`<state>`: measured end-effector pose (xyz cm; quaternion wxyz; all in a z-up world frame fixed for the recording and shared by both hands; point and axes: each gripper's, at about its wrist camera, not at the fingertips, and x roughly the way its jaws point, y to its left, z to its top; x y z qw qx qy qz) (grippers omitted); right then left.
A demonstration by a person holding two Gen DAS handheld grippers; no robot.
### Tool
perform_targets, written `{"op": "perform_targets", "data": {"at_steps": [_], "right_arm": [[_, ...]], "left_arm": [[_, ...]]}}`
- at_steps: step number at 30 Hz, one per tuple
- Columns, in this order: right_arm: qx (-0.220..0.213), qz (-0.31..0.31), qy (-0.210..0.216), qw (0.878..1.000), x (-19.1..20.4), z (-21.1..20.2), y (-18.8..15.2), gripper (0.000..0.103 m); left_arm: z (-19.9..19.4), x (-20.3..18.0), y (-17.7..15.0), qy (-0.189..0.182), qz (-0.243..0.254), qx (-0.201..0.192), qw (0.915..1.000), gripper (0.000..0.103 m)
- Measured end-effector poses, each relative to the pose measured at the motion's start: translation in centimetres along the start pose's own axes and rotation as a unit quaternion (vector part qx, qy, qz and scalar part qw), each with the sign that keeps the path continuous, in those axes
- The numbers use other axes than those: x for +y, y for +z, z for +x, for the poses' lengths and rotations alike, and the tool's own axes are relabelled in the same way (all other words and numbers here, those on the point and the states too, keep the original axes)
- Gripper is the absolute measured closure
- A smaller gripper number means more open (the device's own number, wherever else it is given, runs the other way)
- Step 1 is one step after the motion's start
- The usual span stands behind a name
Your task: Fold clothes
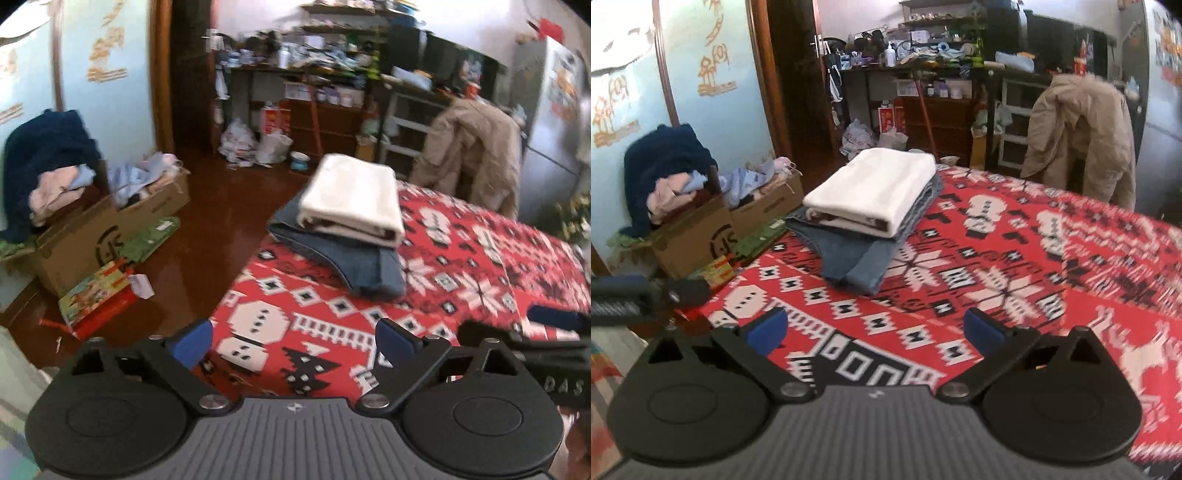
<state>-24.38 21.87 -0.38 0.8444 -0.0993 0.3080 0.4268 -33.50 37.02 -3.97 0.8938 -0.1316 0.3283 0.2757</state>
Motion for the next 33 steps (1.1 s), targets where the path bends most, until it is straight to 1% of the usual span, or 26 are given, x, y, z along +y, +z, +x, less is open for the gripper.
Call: {"op": "perform_targets", "data": {"at_steps": [3,5,7,10,15,24,33], "right_arm": [[-0.015,0.004,-0.001,1.000,0.5,0.2,-0.5,0.001],[-0.020,0.001,-0.005,1.000,0.6,0.1,-0.6,0.001],[-0.019,0.002,-0.009,1.000,0.6,0.3,-0.8,0.001],[-0.014,0.015,-0.012,1.000,0.1,0.7,-1.1,0.001],[-0.014,0.009,-0.025,1.000,0.2,0.8,-1.5,0.001],[-0.016,0.007,-0.034,0.999,0.2,0.7,-1.8,0.001],[-0.017,0.007,-0.034,0.999,0.1,0.7,-1.9,0.001]], "left_arm": [[0.7,-0.3,-0.3,0.002,0.017,0.004,0.9999,0.008],[0.7,-0.3,-0.6,0.003,0.007,-0.006,1.0000,0.008],[0.7,-0.3,-0.9,0.005,-0.006,-0.014,0.9999,0.008],[0.8,-0.4,-1.2,0.004,-0.011,-0.020,0.9997,0.008],[0.7,-1.0,-1.7,0.024,-0.001,-0.020,0.9995,0.008],[0.5,-1.1,-1.7,0.031,0.006,-0.019,0.9993,0.008],[0.5,-1.2,-1.7,0.032,0.007,-0.018,0.9993,0.008]]}}
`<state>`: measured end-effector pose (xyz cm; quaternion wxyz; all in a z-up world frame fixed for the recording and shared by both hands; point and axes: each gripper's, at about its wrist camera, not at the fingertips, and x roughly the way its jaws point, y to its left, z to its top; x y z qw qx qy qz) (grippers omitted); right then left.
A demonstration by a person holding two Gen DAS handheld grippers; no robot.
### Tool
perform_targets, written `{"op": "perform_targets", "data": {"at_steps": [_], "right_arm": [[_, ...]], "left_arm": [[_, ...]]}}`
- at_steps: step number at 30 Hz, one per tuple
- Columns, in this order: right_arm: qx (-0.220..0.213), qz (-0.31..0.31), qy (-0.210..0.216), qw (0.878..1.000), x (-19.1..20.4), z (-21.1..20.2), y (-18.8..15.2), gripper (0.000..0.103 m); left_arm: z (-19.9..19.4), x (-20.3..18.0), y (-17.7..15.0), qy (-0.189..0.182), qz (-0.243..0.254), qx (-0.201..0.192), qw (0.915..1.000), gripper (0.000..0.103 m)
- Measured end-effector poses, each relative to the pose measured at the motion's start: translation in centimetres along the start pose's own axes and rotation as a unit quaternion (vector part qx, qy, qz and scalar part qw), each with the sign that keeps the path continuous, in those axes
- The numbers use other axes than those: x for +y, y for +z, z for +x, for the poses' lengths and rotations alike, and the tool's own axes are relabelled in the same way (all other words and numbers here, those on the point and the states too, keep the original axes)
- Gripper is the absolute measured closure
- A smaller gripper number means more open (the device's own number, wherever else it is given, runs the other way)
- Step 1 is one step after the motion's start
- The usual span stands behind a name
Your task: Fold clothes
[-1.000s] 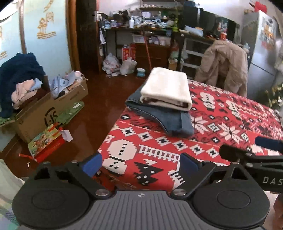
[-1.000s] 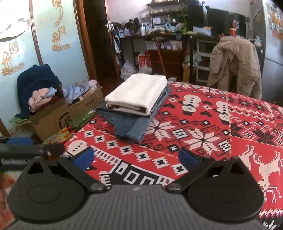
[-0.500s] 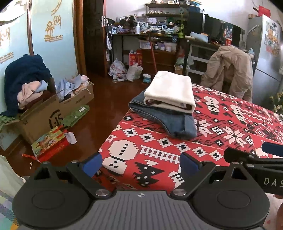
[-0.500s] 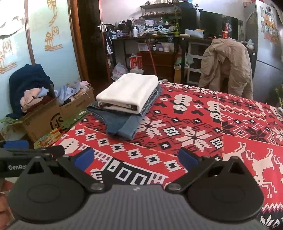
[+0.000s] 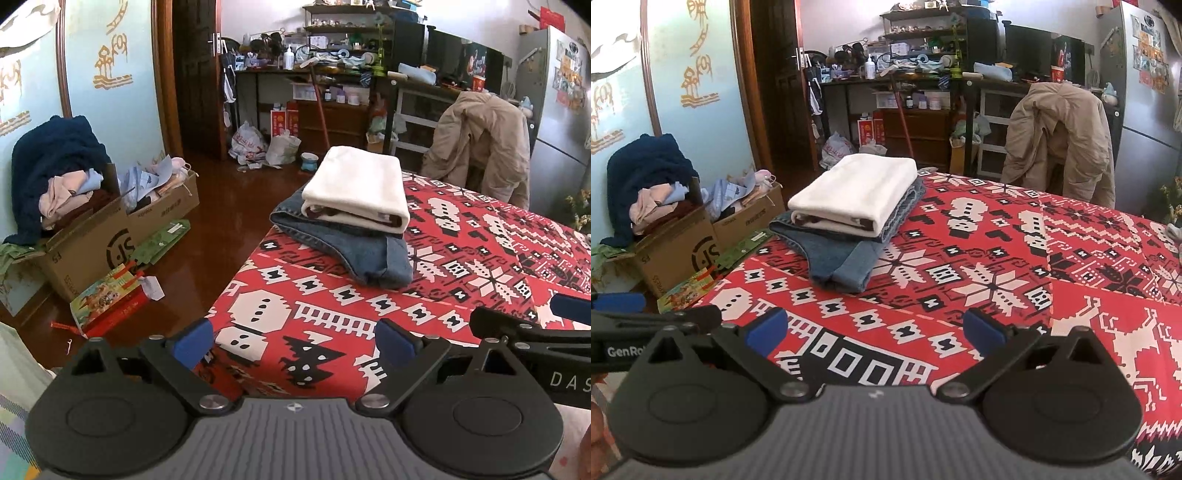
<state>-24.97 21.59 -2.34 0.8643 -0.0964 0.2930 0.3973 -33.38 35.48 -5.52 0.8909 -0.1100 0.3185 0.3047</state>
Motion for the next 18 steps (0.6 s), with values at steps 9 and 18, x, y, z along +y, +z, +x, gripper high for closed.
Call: {"op": "perform_targets", "data": {"at_steps": [9,18], "right_arm": [[-0.001,0.000,-0.003,1.000,0.10,-0.02,-0.09,0.001],[0.000,0.000,-0.005,1.000,0.16,0.06,-0.11,0.001]], "left_arm": [[-0.02,0.18,0.03,-0.002,-0.005,0.001,1.0000,0.008],[0.03,0.09,-0.05,-0.004,-0.006,0.003,1.0000,0.008]]}}
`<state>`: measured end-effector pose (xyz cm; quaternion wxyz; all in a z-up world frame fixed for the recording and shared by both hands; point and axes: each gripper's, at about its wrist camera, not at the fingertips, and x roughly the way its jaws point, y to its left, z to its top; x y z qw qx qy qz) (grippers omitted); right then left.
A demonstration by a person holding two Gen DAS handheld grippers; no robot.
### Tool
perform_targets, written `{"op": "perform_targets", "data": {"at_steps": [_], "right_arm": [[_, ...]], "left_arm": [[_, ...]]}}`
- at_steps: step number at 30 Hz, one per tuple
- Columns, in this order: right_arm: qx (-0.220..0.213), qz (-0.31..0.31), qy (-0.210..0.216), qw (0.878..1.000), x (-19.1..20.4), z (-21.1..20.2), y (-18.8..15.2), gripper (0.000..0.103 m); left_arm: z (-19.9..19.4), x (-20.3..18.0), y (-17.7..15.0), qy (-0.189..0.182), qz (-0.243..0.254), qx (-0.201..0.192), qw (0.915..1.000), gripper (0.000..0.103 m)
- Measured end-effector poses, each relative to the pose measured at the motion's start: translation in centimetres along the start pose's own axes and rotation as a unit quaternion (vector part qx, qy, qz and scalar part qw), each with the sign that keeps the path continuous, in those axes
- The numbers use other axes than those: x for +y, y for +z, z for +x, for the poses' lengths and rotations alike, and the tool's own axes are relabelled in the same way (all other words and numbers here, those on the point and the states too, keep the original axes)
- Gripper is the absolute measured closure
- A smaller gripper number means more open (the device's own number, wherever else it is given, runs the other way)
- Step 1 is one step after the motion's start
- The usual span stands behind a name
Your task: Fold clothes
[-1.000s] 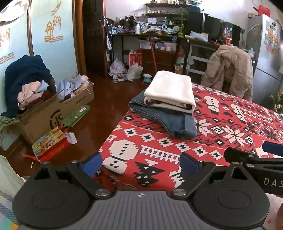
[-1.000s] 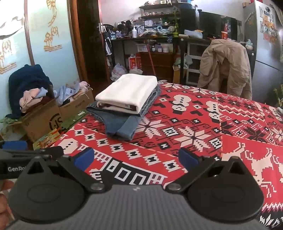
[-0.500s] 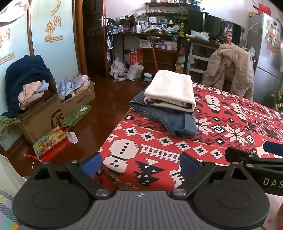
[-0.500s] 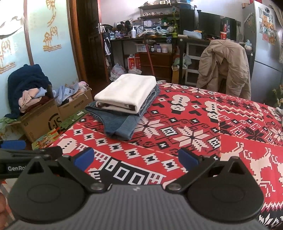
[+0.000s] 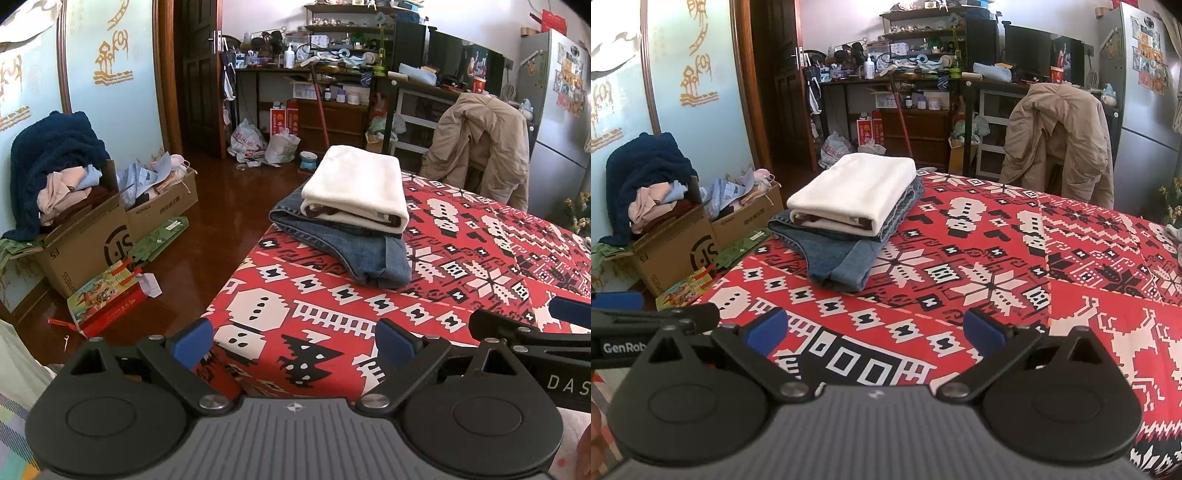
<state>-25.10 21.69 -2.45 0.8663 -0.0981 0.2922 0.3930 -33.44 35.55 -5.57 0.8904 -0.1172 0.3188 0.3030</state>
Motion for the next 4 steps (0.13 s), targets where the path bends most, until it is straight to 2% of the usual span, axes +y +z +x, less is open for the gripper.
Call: {"op": "perform_targets", "data": {"at_steps": [4], "right_arm": [[0.000,0.000,0.000,1.000,-0.05,0.07,-0.02,0.001]], "left_arm": [[-0.02,-0.03,-0.06,0.000,0.000,0.000,1.0000,0.008]]}}
